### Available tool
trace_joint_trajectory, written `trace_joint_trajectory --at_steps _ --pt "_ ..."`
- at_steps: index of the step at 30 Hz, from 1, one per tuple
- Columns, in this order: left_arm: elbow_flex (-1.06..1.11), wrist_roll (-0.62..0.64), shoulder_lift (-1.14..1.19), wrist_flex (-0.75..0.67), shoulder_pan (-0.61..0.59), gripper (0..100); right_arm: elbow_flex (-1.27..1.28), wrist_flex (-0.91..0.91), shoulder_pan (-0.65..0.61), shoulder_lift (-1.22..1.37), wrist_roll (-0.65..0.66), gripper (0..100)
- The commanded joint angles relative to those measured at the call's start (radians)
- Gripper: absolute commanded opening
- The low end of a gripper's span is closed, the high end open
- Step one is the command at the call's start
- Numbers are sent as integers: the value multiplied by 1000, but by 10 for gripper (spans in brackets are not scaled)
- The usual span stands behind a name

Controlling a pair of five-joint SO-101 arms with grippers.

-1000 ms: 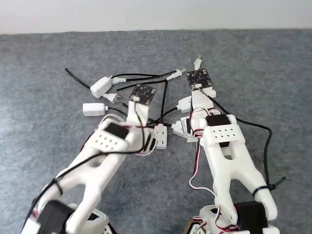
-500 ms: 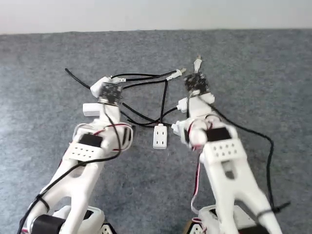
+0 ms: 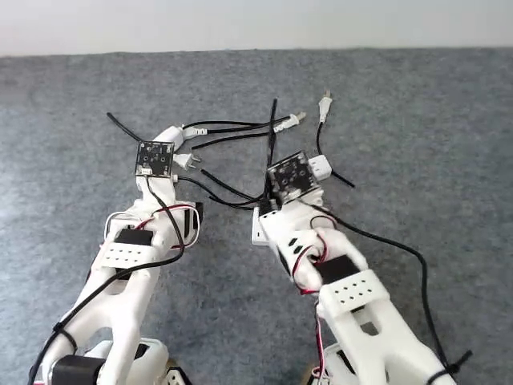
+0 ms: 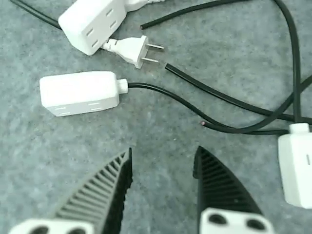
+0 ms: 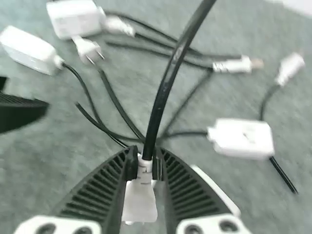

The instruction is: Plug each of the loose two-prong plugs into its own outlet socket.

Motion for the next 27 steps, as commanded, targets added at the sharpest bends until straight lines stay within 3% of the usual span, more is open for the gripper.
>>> trace_joint_trajectory --at_steps 1,9,15,20,23,27 --pt "-7 -3 -32 -20 3 192 8 -116 -36 -27 6 10" --pt "-5 -3 -31 -20 5 192 115 -325 -143 -27 9 13" --pt "12 -3 -31 -21 44 192 141 -354 -105 -27 -5 9" --pt "12 -3 -31 -21 44 192 101 -340 -28 -27 -170 8" --pt "12 -3 -31 -21 44 192 63 -217 39 -28 -227 8" --pt "12 -3 -31 -21 43 192 -52 116 101 -28 -316 8"
